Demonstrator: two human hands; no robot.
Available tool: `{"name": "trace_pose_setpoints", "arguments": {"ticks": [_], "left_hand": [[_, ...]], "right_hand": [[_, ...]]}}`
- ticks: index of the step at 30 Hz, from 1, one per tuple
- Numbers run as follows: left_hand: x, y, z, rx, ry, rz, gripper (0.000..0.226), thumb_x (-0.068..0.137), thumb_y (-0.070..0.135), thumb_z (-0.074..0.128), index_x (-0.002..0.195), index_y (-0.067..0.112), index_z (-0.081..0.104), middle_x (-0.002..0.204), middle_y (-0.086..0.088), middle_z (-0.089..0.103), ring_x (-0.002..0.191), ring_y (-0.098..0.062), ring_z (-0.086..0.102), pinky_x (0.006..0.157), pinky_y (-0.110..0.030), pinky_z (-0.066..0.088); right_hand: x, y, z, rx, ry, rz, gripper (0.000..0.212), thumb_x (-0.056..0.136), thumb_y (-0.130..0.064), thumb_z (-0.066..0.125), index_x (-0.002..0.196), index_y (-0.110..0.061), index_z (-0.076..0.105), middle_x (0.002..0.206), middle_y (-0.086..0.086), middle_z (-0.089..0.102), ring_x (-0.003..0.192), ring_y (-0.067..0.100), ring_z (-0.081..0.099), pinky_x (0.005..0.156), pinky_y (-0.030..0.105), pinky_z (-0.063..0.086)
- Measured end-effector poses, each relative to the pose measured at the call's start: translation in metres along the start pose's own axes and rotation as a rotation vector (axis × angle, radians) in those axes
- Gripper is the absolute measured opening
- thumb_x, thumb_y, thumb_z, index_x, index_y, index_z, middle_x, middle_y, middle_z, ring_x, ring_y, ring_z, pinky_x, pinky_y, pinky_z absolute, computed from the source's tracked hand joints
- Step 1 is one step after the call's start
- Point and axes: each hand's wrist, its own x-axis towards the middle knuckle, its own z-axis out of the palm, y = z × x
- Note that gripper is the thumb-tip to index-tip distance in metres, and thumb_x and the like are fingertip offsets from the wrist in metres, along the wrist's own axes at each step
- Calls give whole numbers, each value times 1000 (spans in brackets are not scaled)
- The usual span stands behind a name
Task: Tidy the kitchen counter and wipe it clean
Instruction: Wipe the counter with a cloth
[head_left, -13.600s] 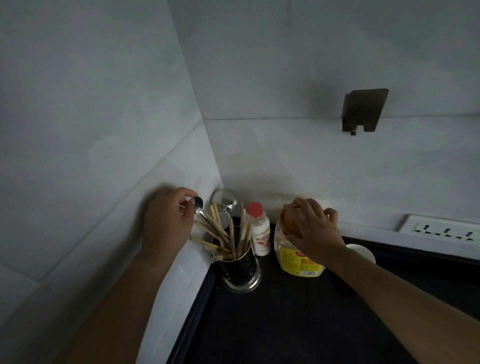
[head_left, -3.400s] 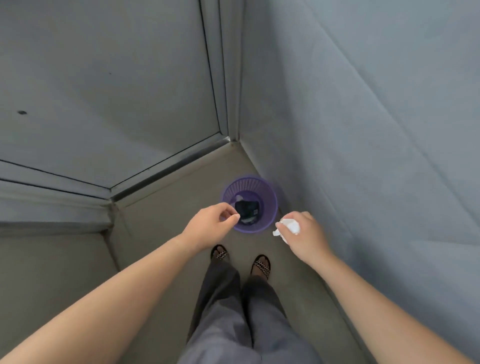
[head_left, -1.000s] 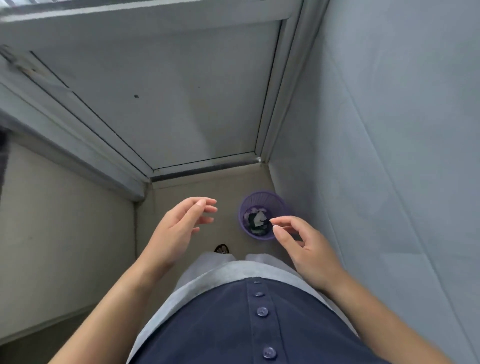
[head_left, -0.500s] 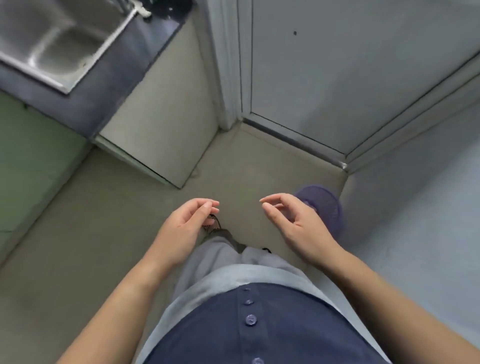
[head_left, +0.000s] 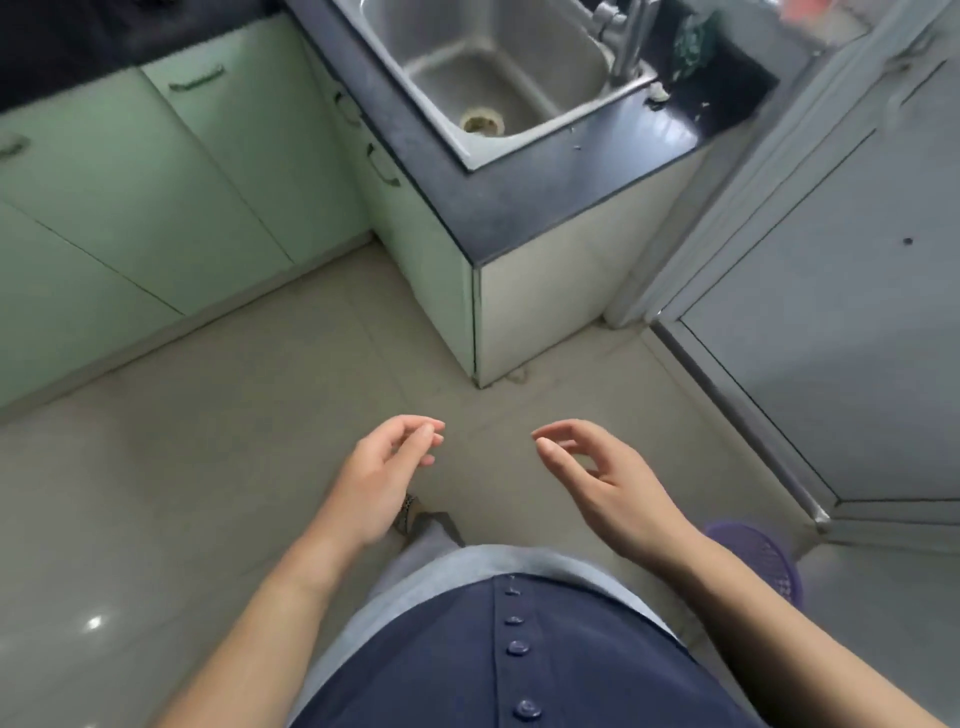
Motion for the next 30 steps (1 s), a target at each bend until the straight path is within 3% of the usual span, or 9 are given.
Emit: {"name": "trace_pose_setpoints", "arguments": {"ticks": [2,5,12,19,23,27,30], "left_hand": [[16,0,-41,9,26,-3,14,91,35,51,90,30,64,95,8,67,88,-11,62,76,-14,43],[36,0,-103,9,112,5,25,76,49,49,86,33,66,92,11,68,90,-11,64,84,-22,44],[64,-13,-207,-132,309,-24,16,94,28,48,94,26,64,97,6,67,84,-4,62,66,-3,39],[127,-17,-269,-194,363,-96,19,94,28,45,94,28,64,99,8,67,89,-6,63,71,-10,42],[200,10,-322,-167,381,-64,19,95,27,44,94,28,63,99,8,66,88,-7,62,66,-3,40],[277,65,-388,-142,423,9,19,95,28,44,92,31,63,97,11,66,88,-7,63,71,-9,43],[328,107,-432,-115,450,86,19,94,30,45,95,29,64,97,11,67,87,-4,63,72,-7,41]], "right_hand": [[34,-30,25,-5,-32,-39,11,89,-42,50,94,-37,59,101,-23,60,99,-11,52,78,16,45],[83,-75,63,-32,-98,-111,15,89,-42,51,96,-34,61,103,-20,62,100,-7,55,81,20,46],[169,-150,137,-112,-282,-195,17,88,-43,52,97,-33,61,103,-17,63,98,-1,57,86,27,48],[263,-182,171,-160,-353,-179,15,87,-42,53,95,-33,62,102,-13,64,96,-2,58,84,21,47],[349,-220,186,-176,-349,-205,8,89,-40,52,91,-37,60,102,-17,62,99,2,57,78,25,48],[444,-289,191,-196,-322,-299,5,90,-37,52,89,-39,56,102,-14,61,99,0,56,80,20,46],[507,-336,191,-207,-304,-362,9,90,-38,51,93,-34,59,102,-12,62,97,0,57,79,20,46]]}}
